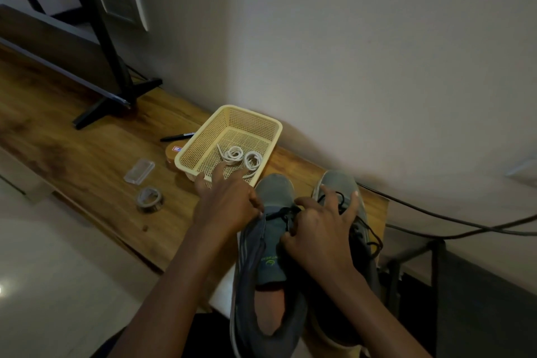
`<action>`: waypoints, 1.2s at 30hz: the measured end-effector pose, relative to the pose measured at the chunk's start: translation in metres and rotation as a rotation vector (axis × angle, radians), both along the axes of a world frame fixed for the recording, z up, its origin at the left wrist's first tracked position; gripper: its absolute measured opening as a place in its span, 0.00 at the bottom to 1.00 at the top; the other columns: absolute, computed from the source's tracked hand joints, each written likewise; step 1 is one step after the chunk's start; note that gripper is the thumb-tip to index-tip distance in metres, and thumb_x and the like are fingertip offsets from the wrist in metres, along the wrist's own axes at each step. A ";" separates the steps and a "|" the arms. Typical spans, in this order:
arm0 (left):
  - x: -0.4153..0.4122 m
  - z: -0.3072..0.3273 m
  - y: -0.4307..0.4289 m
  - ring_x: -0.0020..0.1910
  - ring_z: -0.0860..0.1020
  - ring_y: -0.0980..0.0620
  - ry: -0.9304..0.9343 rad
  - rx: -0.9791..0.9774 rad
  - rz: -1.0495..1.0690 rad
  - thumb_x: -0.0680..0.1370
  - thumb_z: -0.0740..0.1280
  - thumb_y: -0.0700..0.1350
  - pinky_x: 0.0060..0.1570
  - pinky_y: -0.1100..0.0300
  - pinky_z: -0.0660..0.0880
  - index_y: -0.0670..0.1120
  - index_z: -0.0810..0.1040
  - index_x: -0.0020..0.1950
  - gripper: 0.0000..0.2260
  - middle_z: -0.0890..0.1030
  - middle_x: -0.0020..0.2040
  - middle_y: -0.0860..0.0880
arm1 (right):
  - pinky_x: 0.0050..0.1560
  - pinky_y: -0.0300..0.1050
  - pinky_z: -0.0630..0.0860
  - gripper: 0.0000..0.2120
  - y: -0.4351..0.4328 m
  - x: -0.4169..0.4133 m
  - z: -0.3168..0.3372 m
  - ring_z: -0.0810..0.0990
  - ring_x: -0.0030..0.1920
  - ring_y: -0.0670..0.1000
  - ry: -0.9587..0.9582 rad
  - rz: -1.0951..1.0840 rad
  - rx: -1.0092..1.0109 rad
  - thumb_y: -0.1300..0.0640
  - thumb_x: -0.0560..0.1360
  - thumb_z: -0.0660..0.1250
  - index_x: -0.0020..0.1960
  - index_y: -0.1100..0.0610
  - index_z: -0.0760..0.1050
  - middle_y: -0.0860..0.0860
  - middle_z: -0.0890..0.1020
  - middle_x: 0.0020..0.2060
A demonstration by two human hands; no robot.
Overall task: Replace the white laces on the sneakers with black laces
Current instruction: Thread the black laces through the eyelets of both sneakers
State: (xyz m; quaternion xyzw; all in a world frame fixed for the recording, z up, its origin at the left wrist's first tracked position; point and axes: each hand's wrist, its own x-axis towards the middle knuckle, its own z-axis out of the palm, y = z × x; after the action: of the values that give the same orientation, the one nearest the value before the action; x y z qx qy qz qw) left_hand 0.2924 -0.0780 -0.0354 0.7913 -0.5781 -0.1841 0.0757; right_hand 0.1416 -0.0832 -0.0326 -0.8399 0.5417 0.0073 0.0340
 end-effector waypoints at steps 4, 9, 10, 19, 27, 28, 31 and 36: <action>-0.001 0.001 0.002 0.76 0.45 0.48 -0.016 0.007 0.003 0.72 0.71 0.55 0.70 0.41 0.41 0.56 0.83 0.45 0.05 0.60 0.75 0.57 | 0.67 0.65 0.31 0.11 0.000 0.000 0.000 0.50 0.74 0.55 -0.003 -0.004 0.005 0.50 0.73 0.63 0.50 0.54 0.80 0.43 0.73 0.65; 0.002 -0.007 0.000 0.76 0.44 0.47 -0.047 0.048 -0.004 0.75 0.69 0.54 0.70 0.40 0.41 0.53 0.81 0.43 0.06 0.57 0.76 0.56 | 0.65 0.63 0.28 0.11 0.000 0.000 -0.001 0.51 0.74 0.55 -0.010 -0.004 -0.011 0.50 0.73 0.63 0.50 0.53 0.80 0.43 0.74 0.63; 0.003 -0.010 0.001 0.76 0.44 0.46 -0.065 0.061 -0.026 0.75 0.67 0.53 0.70 0.39 0.40 0.53 0.81 0.44 0.06 0.57 0.76 0.56 | 0.65 0.63 0.28 0.11 0.000 -0.001 -0.001 0.52 0.74 0.55 -0.013 -0.006 -0.014 0.51 0.73 0.63 0.50 0.54 0.80 0.43 0.74 0.63; 0.022 -0.003 0.000 0.73 0.52 0.44 0.028 -0.115 0.295 0.72 0.67 0.49 0.69 0.39 0.53 0.52 0.78 0.33 0.08 0.63 0.74 0.54 | 0.68 0.63 0.32 0.09 0.000 -0.003 -0.003 0.53 0.73 0.55 -0.033 -0.003 -0.029 0.54 0.73 0.62 0.47 0.55 0.80 0.45 0.74 0.63; 0.025 -0.001 -0.001 0.74 0.51 0.48 0.086 -0.165 0.183 0.69 0.75 0.52 0.72 0.40 0.48 0.59 0.77 0.30 0.10 0.65 0.73 0.58 | 0.66 0.61 0.30 0.10 -0.001 -0.001 -0.006 0.52 0.74 0.56 -0.031 0.010 -0.043 0.53 0.73 0.62 0.46 0.56 0.79 0.45 0.73 0.65; 0.019 -0.002 -0.001 0.75 0.50 0.49 0.060 -0.159 0.138 0.69 0.74 0.53 0.72 0.41 0.45 0.59 0.80 0.34 0.06 0.64 0.73 0.59 | 0.66 0.61 0.29 0.10 -0.001 0.000 -0.006 0.52 0.74 0.56 -0.029 0.016 -0.046 0.53 0.73 0.62 0.46 0.56 0.79 0.45 0.73 0.65; 0.001 -0.002 -0.001 0.75 0.48 0.51 -0.032 -0.104 0.035 0.72 0.71 0.57 0.71 0.40 0.41 0.60 0.83 0.46 0.05 0.61 0.74 0.61 | 0.66 0.62 0.29 0.10 -0.001 0.002 -0.006 0.52 0.74 0.56 -0.021 0.033 -0.046 0.52 0.73 0.62 0.46 0.56 0.79 0.45 0.73 0.65; -0.005 -0.004 -0.001 0.76 0.45 0.49 -0.053 -0.021 -0.008 0.74 0.69 0.57 0.70 0.38 0.41 0.60 0.83 0.49 0.07 0.59 0.75 0.60 | 0.66 0.62 0.29 0.09 -0.001 0.002 -0.008 0.54 0.74 0.56 -0.044 0.032 -0.058 0.54 0.73 0.63 0.44 0.57 0.80 0.46 0.75 0.64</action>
State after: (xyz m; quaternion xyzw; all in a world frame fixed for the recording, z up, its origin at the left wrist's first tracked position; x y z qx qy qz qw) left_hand 0.2877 -0.0789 -0.0396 0.7928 -0.5848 -0.1573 0.0682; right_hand 0.1437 -0.0841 -0.0404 -0.8490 0.5272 -0.0264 0.0216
